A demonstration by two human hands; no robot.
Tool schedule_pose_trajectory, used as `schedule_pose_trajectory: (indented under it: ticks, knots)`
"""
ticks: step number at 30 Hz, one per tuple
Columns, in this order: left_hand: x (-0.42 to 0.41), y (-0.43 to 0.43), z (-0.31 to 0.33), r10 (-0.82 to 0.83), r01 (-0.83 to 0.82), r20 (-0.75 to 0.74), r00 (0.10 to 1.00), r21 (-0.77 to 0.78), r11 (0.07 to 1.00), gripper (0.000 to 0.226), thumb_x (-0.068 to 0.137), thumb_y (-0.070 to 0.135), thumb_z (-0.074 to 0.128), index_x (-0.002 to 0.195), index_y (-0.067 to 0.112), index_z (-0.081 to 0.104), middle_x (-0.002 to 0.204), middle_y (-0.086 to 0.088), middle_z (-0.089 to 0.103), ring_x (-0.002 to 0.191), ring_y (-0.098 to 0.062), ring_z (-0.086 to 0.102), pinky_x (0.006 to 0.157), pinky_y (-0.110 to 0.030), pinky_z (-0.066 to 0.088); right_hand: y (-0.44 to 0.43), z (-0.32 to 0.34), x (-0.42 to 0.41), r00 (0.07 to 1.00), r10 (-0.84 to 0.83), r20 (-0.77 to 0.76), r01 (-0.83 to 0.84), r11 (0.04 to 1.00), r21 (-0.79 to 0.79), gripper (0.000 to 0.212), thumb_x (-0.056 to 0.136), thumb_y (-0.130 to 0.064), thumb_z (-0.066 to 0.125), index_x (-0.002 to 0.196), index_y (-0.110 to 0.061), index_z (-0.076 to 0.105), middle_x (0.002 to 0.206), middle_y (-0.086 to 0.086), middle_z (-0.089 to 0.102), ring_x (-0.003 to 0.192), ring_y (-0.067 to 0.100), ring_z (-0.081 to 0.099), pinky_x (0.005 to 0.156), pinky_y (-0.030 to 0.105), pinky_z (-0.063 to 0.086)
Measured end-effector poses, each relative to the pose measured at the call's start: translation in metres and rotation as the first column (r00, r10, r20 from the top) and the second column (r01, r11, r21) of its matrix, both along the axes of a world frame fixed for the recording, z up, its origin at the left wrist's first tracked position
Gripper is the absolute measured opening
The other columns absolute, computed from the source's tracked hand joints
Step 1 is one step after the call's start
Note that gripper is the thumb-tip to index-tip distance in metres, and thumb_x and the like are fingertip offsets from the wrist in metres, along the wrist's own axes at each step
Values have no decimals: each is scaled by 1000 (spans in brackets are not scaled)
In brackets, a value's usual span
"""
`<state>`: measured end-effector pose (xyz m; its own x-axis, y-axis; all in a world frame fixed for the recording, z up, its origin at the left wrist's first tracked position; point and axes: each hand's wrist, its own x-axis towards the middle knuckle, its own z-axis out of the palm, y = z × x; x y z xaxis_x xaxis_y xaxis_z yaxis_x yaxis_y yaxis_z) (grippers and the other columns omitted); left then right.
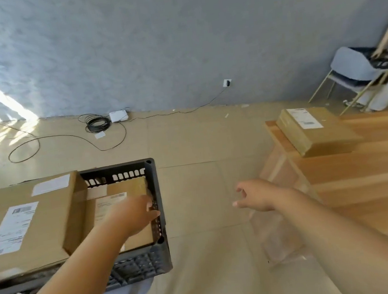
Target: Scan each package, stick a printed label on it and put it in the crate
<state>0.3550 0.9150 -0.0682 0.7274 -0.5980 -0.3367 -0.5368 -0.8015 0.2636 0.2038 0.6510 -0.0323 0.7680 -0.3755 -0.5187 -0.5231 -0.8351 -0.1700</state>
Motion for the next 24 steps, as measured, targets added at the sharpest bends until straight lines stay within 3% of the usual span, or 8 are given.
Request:
schedule_pose_trajectory:
  ticks: [6, 12, 18, 24]
  knots:
    - [-89, -107, -6, -136, 136, -42, 990, -14, 991, 45, 89, 53, 48, 124, 26, 52, 122, 1, 59, 105, -18, 58, 90, -33, 48, -91, 2, -121, 988, -153, -3, 153, 988, 28, 63, 89, -46, 58, 141, -13, 42, 139, 9, 49, 123, 26, 49, 91, 28, 39]
    - [-155, -200, -20, -244, 240, -100, 965, -48, 970, 41, 88, 53, 50, 121, 28, 54, 119, 3, 59, 102, -17, 58, 90, -32, 48, -165, -2, -210, 944, -330, -14, 330, 943, 36, 53, 90, -43, 59, 131, -13, 49, 125, 7, 56, 110, 25, 54, 86, 33, 45]
    - [-176, -290, -38, -313, 305, -143, 939, -75, 949, 37, 87, 54, 52, 114, 30, 58, 111, 7, 63, 98, -13, 60, 86, -28, 48, -237, -12, -252, 880, -475, -15, 475, 880, 0, 60, 92, -48, 55, 140, -16, 40, 138, 5, 48, 121, 24, 49, 95, 36, 43]
    - [-164, -389, -62, -271, 239, -255, 928, -148, 959, 32, 86, 51, 55, 109, 29, 62, 108, 6, 63, 94, -13, 59, 82, -25, 47, -320, -26, -251, 840, -543, -25, 542, 840, -24, 57, 92, -49, 54, 138, -19, 42, 134, 2, 52, 110, 21, 56, 88, 35, 48]
